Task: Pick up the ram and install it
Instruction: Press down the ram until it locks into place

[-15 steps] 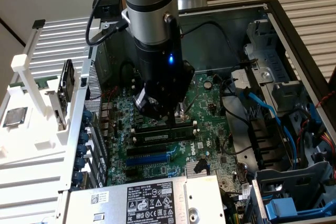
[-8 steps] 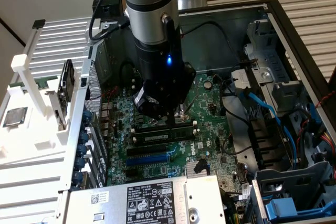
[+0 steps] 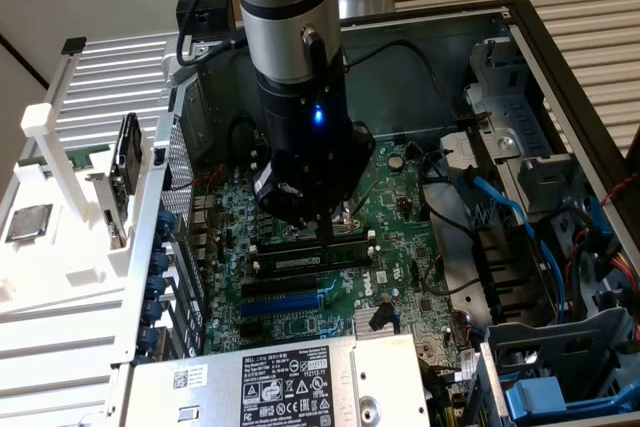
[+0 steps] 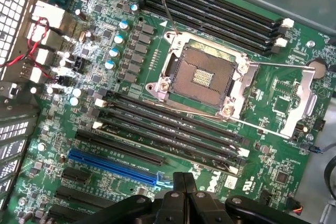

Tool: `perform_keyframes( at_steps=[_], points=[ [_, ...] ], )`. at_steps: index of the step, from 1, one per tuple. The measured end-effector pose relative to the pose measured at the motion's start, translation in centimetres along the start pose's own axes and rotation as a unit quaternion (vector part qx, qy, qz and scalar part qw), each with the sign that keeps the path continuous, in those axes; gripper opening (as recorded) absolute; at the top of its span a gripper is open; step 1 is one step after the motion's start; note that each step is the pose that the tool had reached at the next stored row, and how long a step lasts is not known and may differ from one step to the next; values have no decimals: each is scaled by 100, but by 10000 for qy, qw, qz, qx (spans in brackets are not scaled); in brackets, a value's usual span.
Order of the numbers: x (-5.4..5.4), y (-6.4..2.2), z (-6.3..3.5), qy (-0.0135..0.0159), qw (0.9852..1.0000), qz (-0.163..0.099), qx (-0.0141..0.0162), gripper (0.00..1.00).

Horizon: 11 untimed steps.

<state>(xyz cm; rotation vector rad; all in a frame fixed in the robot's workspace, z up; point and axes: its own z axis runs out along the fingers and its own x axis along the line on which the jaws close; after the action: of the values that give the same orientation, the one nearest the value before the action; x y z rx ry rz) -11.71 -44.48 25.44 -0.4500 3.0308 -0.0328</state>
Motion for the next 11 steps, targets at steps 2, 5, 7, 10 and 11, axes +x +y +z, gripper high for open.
perform_keyframes(
  at_steps=[2,5,7,10,11],
  points=[
    [0,0,-3,4,9999,128,10,10],
    [-1,0,-6,10,9995,315,23,10],
    [-1,0,-9,15,9990,445,33,10],
    [-1,0,-14,20,9980,636,46,10],
    [-1,0,-15,23,9976,696,51,10]
  ],
)
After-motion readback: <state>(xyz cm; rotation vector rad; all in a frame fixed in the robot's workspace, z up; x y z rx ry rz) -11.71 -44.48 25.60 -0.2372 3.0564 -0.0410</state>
